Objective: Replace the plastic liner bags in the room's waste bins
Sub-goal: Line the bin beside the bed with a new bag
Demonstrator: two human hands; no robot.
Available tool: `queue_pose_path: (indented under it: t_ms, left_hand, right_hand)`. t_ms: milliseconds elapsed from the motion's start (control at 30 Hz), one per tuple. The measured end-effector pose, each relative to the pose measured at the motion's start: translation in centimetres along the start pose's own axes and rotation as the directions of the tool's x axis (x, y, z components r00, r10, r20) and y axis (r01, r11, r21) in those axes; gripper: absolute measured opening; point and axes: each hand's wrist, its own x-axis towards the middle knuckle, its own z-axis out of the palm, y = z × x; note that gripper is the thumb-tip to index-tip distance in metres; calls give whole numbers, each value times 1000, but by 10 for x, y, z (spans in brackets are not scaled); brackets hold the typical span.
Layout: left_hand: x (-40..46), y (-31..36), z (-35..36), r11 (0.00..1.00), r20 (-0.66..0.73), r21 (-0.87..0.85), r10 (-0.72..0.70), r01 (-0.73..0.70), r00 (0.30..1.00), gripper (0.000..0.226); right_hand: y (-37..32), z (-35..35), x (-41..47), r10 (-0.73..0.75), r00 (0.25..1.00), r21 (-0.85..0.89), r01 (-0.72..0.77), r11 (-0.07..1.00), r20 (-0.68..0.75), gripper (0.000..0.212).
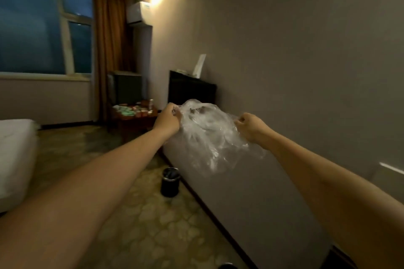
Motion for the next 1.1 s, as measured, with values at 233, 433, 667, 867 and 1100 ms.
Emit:
queue_pose_path:
  t_ms: [233,433,667,867,1100]
  left_hand:
    - [35,-139,-137,958,-160,-101,-282,269,946,14]
    - [55,-216,-224,915,-226,-180,-396,361,890,25]
    - [80,-278,-272,892,-227,-203,-444,403,867,28]
    - [111,-333,-303,878,-266,-145,-479,457,836,27]
    - [176,-406,-344,821,-367,93,-498,563,786,28]
  right_hand:
    - [-105,145,54,-23,971,35,15,999,239,21]
    - [-187,246,81,-56,905,18,54,998,421,28]
    - [-276,327,100,-336,717,387,100,916,611,53]
    - [-310,443,148,-406,663,229,342,912,628,33]
    - [-338,524,254,-421,630,313,282,907,652,22]
